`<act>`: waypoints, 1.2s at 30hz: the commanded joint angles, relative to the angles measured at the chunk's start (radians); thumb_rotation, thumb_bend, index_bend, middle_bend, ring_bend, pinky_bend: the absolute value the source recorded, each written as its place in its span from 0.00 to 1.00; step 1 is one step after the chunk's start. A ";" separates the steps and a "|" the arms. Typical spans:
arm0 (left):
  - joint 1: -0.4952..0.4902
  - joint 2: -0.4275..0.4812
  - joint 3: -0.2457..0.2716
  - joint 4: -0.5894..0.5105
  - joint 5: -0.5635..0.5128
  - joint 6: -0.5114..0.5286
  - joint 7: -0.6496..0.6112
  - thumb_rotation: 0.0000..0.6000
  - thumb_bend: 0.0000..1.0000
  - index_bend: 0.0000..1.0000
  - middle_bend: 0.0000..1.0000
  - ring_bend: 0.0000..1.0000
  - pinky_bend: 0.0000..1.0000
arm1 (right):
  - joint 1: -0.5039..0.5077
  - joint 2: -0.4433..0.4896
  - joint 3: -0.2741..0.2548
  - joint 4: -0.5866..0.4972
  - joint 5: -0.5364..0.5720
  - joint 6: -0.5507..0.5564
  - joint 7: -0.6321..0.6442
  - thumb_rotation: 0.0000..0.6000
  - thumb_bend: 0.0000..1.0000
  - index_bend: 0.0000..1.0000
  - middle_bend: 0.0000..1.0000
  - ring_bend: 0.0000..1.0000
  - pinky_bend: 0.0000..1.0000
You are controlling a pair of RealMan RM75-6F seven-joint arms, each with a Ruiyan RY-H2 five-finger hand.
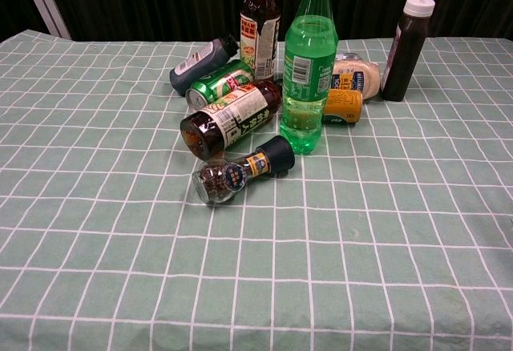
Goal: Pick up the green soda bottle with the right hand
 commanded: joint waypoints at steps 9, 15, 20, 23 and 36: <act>-0.013 -0.001 -0.005 -0.007 -0.017 -0.023 0.002 1.00 0.00 0.24 0.11 0.11 0.16 | 0.030 -0.008 0.009 -0.004 0.003 -0.042 0.030 1.00 0.20 0.00 0.00 0.00 0.00; -0.008 0.001 0.000 -0.014 -0.001 -0.002 0.005 1.00 0.00 0.24 0.11 0.11 0.16 | 0.136 -0.012 0.046 0.006 0.011 -0.166 0.166 1.00 0.15 0.00 0.00 0.00 0.00; 0.003 -0.001 0.010 -0.022 0.009 0.013 0.010 1.00 0.00 0.24 0.11 0.11 0.16 | 0.274 -0.052 0.096 -0.004 0.014 -0.306 0.342 1.00 0.01 0.00 0.00 0.00 0.00; 0.010 -0.001 0.014 -0.024 0.008 0.020 0.011 1.00 0.00 0.24 0.11 0.11 0.16 | 0.372 -0.097 0.130 0.003 0.038 -0.417 0.459 1.00 0.00 0.00 0.00 0.00 0.00; 0.010 0.002 0.010 -0.008 -0.033 -0.010 -0.009 1.00 0.00 0.24 0.11 0.11 0.16 | 0.619 -0.314 0.219 0.130 0.133 -0.642 0.720 1.00 0.00 0.00 0.00 0.00 0.00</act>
